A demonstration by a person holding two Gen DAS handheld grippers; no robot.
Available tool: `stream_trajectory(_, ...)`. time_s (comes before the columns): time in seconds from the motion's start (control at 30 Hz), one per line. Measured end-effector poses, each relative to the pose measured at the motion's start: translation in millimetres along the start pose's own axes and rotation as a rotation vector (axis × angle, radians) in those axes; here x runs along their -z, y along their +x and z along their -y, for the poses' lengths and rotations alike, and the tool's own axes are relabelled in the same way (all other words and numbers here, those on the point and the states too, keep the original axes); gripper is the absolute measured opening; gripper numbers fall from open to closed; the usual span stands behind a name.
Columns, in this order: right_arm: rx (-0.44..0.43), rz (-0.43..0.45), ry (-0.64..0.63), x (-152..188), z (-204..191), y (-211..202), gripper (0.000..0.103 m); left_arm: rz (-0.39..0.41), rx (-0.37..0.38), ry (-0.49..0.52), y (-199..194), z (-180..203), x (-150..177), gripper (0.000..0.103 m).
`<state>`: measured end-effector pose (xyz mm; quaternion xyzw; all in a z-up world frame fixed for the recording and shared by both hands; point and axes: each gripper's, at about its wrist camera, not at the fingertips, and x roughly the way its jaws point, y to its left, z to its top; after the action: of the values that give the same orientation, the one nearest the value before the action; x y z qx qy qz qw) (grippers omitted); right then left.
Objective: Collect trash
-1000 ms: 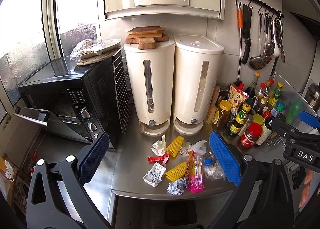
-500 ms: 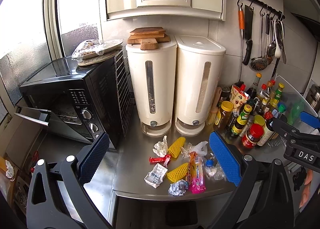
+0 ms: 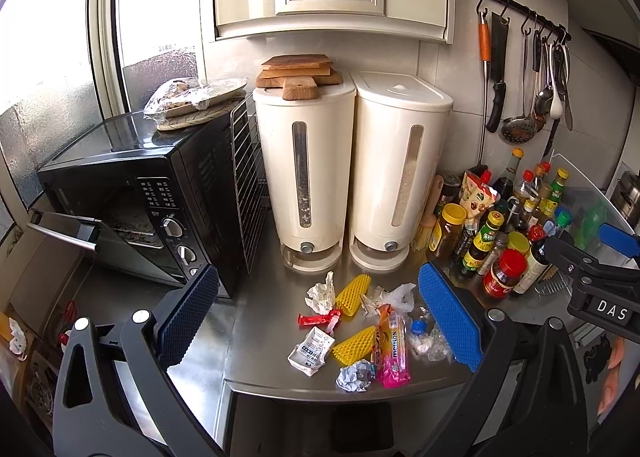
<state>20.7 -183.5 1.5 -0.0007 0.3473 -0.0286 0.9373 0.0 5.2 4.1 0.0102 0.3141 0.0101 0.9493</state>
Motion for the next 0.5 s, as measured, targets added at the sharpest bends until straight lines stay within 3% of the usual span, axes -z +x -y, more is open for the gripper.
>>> stream_trajectory(0.5, 0.013, 0.023, 0.010, -2.2, 4.4, 3.5, 0.100, -0.014, 0.011, -0.011, 5.0, -0.9, 2.4, 0.095)
